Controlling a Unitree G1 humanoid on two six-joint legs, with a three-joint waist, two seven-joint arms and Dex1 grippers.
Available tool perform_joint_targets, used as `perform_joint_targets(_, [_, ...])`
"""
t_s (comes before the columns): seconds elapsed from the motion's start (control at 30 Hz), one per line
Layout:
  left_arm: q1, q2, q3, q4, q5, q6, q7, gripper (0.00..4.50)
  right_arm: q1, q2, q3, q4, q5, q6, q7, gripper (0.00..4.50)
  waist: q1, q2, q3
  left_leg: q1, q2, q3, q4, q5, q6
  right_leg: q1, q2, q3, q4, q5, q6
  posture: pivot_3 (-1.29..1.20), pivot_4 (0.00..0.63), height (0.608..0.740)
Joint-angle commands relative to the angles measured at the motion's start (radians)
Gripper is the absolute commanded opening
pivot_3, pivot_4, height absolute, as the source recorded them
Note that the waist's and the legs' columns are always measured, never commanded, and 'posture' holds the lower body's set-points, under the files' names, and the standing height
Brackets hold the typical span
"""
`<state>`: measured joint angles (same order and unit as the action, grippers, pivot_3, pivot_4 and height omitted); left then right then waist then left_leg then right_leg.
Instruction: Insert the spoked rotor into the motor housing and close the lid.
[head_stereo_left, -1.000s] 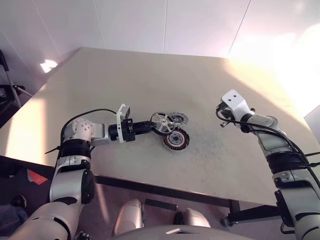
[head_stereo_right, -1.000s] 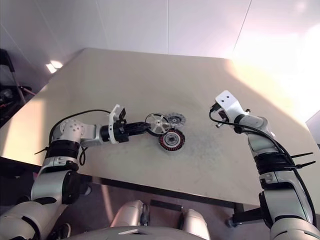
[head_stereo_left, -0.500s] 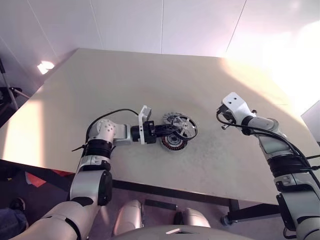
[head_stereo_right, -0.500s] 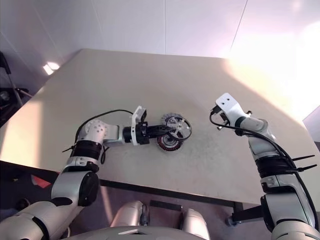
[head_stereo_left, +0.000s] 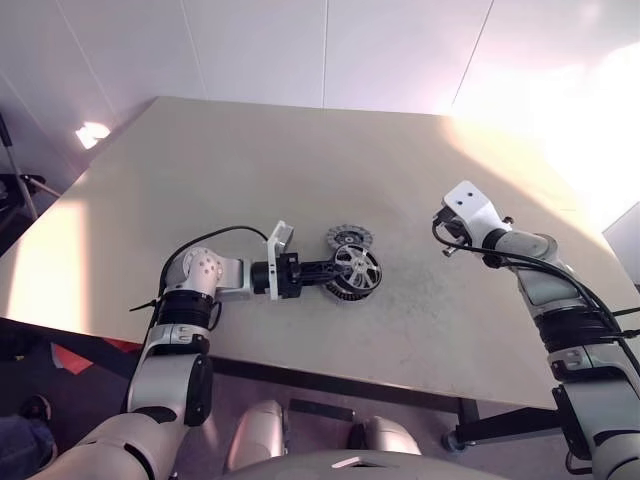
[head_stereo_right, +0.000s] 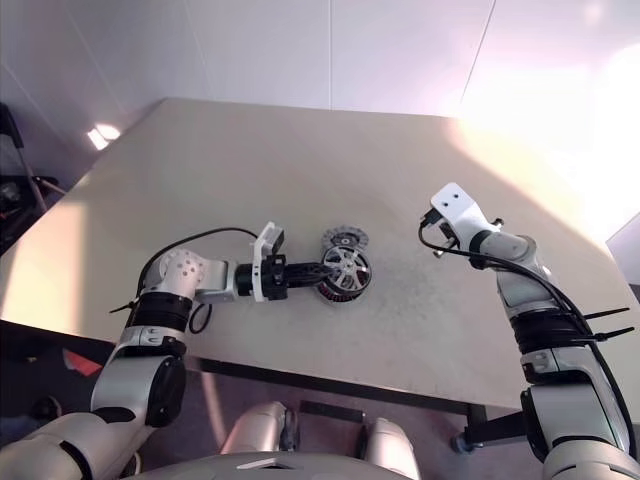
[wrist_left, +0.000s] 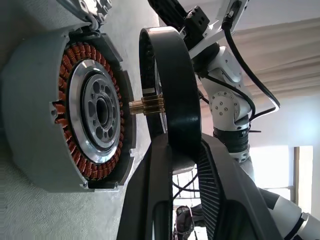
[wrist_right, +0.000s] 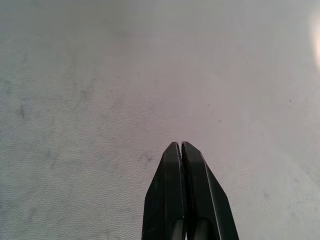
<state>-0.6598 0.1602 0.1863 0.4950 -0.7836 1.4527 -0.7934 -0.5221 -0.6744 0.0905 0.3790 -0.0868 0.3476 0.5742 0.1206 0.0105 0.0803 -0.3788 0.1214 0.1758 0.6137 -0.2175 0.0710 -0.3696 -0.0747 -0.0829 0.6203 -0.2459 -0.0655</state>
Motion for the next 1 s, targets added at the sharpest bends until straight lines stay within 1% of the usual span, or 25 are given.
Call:
perform_joint_targets(0.03, [-0.003, 0.005, -0.031, -0.051, -0.003, -0.016, -0.010, 0.37, -0.032, -0.006, -0.015, -0.008, -0.008, -0.015, 0.000, 0.00, 0.000, 0.000, 0.000, 0.000, 0.000, 0.000, 0.000, 0.000, 0.000, 0.000, 0.000, 0.000, 0.000, 0.000, 0.000, 0.00, 0.000, 0.740])
perform_joint_targets(0.07, [-0.003, 0.007, -0.041, -0.052, 0.004, -0.026, -0.010, 1.11, -0.034, -0.006, -0.015, -0.007, -0.008, -0.016, 0.000, 0.00, 0.000, 0.000, 0.000, 0.000, 0.000, 0.000, 0.000, 0.000, 0.000, 0.000, 0.000, 0.000, 0.000, 0.000, 0.000, 0.00, 0.000, 0.740])
perform_joint_targets(0.1, [-0.003, 0.009, -0.046, -0.050, 0.009, -0.034, -0.008, 1.34, -0.035, -0.005, -0.015, -0.006, -0.008, -0.017, 0.000, 0.00, 0.000, 0.000, 0.000, 0.000, 0.000, 0.000, 0.000, 0.000, 0.000, 0.000, 0.000, 0.000, 0.000, 0.000, 0.000, 0.00, 0.000, 0.740])
perform_joint_targets(0.17, [-0.008, 0.015, -0.045, -0.041, 0.011, -0.041, -0.011, 2.06, -0.035, -0.004, -0.015, -0.008, -0.007, -0.019, 0.002, 0.00, 0.000, 0.000, 0.000, 0.000, 0.000, 0.000, 0.000, 0.000, 0.000, 0.000, 0.000, 0.000, 0.000, 0.000, 0.000, 0.00, 0.000, 0.740])
perform_joint_targets(0.2, [-0.009, 0.023, -0.048, -0.041, 0.012, -0.045, -0.017, 2.35, -0.035, -0.003, -0.014, -0.009, -0.007, -0.020, 0.003, 0.00, 0.000, 0.000, 0.000, 0.000, 0.000, 0.000, 0.000, 0.000, 0.000, 0.000, 0.000, 0.000, 0.000, 0.000, 0.000, 0.00, 0.000, 0.740])
perform_joint_targets(0.3, [-0.010, 0.047, -0.050, -0.039, 0.013, -0.060, -0.036, 2.35, -0.034, -0.001, -0.014, -0.012, -0.004, -0.023, 0.007, 0.00, -0.001, 0.000, 0.000, 0.000, 0.000, 0.000, 0.000, 0.000, 0.000, 0.000, 0.000, 0.000, 0.000, 0.000, 0.000, 0.00, 0.000, 0.740])
perform_joint_targets(0.5, [-0.049, 0.148, 0.008, 0.000, 0.014, -0.128, -0.063, 2.35, -0.034, 0.006, -0.034, -0.040, 0.034, -0.022, 0.042, 0.00, -0.001, 0.000, 0.000, 0.000, 0.000, 0.000, 0.000, 0.000, 0.000, 0.000, 0.000, 0.000, 0.001, 0.000, 0.000, 0.00, 0.000, 0.740])
perform_joint_targets(0.6, [-0.064, 0.174, 0.043, 0.018, 0.005, -0.153, -0.062, 2.35, -0.027, 0.005, -0.038, -0.059, 0.050, -0.021, 0.062, 0.00, 0.000, 0.000, 0.000, 0.000, 0.000, 0.000, 0.000, 0.000, -0.001, 0.000, 0.000, 0.000, 0.000, 0.000, 0.000, 0.00, 0.000, 0.740])
perform_joint_targets(0.7, [-0.066, 0.190, 0.093, 0.008, -0.017, -0.153, -0.054, 2.35, 0.017, -0.019, -0.058, -0.135, 0.094, -0.032, 0.120, 0.00, 0.002, 0.000, 0.000, 0.000, 0.000, 0.000, 0.000, 0.000, 0.000, 0.000, 0.000, 0.000, 0.000, 0.000, 0.000, 0.00, 0.000, 0.740])
perform_joint_targets(0.87, [-0.011, 0.196, 0.147, -0.066, -0.037, -0.150, -0.016, 2.35, 0.166, -0.120, -0.113, -0.394, 0.225, -0.039, 0.322, 0.00, 0.005, 0.000, 0.000, -0.001, 0.000, 0.000, 0.000, -0.001, 0.001, 0.000, 0.000, 0.000, -0.001, 0.000, 0.000, 0.00, 0.000, 0.740])
perform_joint_targets(1.0, [0.030, 0.180, 0.173, -0.105, -0.047, -0.154, 0.021, 2.35, 0.227, -0.173, -0.115, -0.496, 0.259, -0.027, 0.393, 0.00, 0.000, 0.000, 0.000, 0.000, 0.000, 0.000, 0.000, -0.001, 0.002, 0.001, 0.000, 0.000, -0.002, 0.000, 0.000, 0.00, 0.000, 0.740])
